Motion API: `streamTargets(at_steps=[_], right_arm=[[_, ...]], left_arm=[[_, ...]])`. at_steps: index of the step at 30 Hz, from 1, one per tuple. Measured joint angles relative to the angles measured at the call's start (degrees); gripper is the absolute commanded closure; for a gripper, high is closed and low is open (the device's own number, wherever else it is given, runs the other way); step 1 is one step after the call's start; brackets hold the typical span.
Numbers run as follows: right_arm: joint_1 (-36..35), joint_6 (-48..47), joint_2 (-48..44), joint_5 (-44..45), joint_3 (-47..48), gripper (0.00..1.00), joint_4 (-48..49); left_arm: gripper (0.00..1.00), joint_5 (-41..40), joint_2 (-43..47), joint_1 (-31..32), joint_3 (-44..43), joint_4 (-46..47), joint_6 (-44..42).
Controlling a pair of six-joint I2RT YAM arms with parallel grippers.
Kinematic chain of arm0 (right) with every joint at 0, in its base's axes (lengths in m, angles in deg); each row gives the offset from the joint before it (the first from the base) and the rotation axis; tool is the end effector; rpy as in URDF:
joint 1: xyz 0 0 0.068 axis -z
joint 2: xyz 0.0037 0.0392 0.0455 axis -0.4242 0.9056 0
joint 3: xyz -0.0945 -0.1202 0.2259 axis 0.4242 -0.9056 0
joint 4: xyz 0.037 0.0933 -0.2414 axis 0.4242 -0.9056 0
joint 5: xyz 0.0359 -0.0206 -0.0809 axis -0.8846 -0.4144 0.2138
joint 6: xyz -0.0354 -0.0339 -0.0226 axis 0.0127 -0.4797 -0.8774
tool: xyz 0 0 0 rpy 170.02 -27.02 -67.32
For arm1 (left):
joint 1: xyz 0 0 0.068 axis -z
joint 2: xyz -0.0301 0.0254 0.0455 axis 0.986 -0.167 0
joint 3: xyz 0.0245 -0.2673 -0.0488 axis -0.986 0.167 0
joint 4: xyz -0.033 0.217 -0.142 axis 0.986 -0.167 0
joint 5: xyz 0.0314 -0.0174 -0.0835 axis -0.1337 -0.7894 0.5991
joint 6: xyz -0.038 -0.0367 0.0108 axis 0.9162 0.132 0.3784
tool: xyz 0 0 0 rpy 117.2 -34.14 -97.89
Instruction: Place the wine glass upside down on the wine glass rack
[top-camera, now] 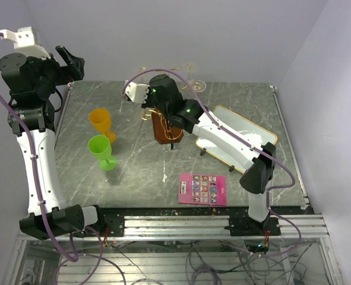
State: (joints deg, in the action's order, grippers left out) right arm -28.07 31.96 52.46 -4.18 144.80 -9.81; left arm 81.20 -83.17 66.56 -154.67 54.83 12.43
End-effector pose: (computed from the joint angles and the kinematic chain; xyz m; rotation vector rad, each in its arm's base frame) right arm 0.2832 0.3561 0.4060 -1.3233 1.3696 -0.3324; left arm 0.2446 0.0481 0.5170 -0.1386 1.5800 -0.2891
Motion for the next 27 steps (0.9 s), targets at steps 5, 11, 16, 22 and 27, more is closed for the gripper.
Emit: streamTargets(at_steps=[5,11,16,22,27], right_arm=[[0.0,-2.4,0.1,2.2,-2.4,1.0,2.5],[0.0,-5.2,1.5,4.7,-3.2,1.0,4.9],[0.1,-6.5,3.2,6.2,-3.2,1.0,6.2],[0.4,-8.7,6.9,7.5,-2.4,1.0,8.1],[0.9,-9.6,8.7,7.5,-0.9,1.0,8.5]], left_arm=[[0.01,0.8,0.0,0.0,0.5,0.3,0.0],[0.01,1.3,0.0,0.0,1.0,0.5,-0.2],[0.01,1.4,0.0,0.0,1.0,0.6,-0.2],[0.02,2.1,0.0,0.0,1.2,0.6,-0.4],[0.02,2.8,0.0,0.0,1.8,0.8,-0.6]])
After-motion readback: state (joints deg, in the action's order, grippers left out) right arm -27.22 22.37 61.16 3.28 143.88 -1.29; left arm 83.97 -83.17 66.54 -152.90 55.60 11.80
